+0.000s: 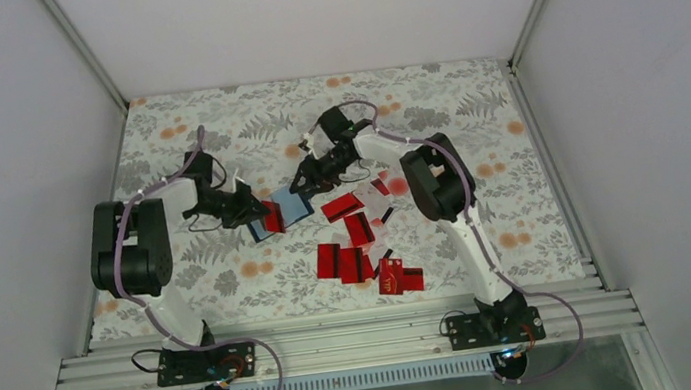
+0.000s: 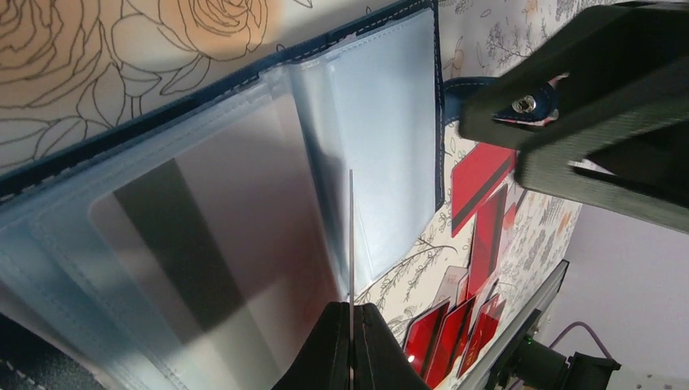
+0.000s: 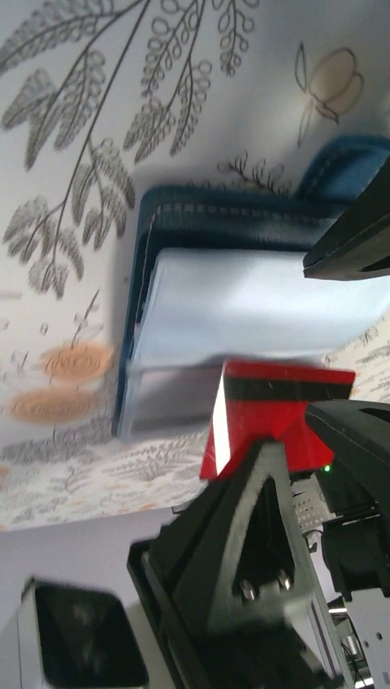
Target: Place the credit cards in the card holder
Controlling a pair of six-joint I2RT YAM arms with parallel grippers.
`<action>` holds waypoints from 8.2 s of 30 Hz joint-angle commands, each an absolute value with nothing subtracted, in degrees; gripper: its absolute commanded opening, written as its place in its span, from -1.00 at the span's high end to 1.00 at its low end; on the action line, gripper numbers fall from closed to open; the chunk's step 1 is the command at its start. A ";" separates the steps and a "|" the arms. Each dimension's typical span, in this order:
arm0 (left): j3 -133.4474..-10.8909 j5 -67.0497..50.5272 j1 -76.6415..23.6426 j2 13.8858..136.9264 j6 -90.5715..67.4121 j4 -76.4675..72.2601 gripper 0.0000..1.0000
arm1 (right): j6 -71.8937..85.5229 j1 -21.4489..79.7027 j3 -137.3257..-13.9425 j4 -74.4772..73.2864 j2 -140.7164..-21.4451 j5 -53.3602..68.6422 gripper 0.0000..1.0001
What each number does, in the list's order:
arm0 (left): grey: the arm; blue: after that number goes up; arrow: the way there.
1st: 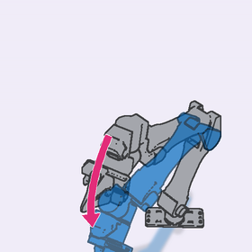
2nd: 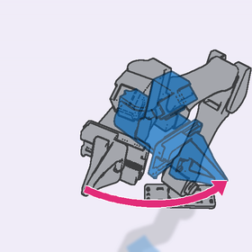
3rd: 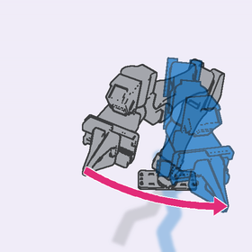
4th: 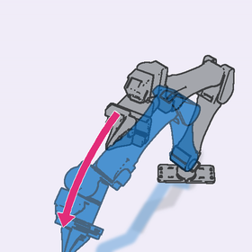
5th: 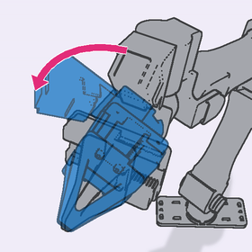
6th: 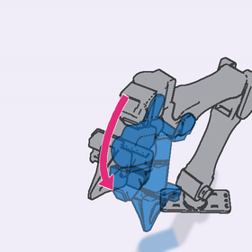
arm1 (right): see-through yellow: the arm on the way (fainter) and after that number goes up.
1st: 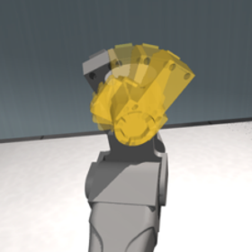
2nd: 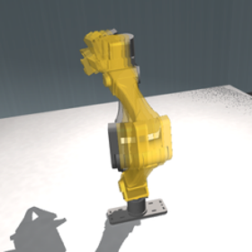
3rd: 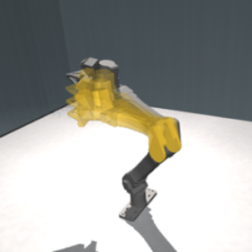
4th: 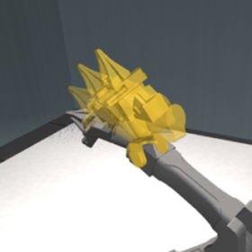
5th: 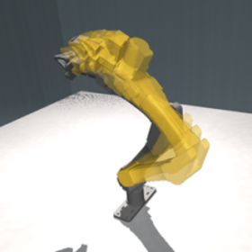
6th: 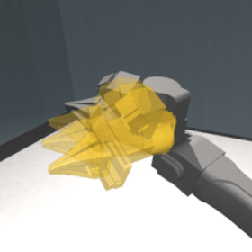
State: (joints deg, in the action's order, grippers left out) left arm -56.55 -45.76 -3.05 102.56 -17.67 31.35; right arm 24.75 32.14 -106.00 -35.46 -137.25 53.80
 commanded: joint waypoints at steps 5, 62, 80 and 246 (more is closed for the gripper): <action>-56.10 -47.05 -2.65 100.01 -19.12 33.07 0.95 | 23.23 33.01 -105.18 -35.79 -140.34 53.69 0.25; -55.90 -47.64 0.24 103.48 -18.94 30.01 0.95 | 22.54 32.96 -102.98 -36.63 -143.11 53.24 0.30; -55.71 -52.96 0.35 107.65 -16.43 28.40 0.95 | 23.71 33.47 -102.88 -35.88 -143.19 52.90 0.30; -49.53 -53.11 0.88 109.22 -20.06 12.12 0.95 | 16.54 32.87 -108.84 -45.58 -146.31 41.96 0.22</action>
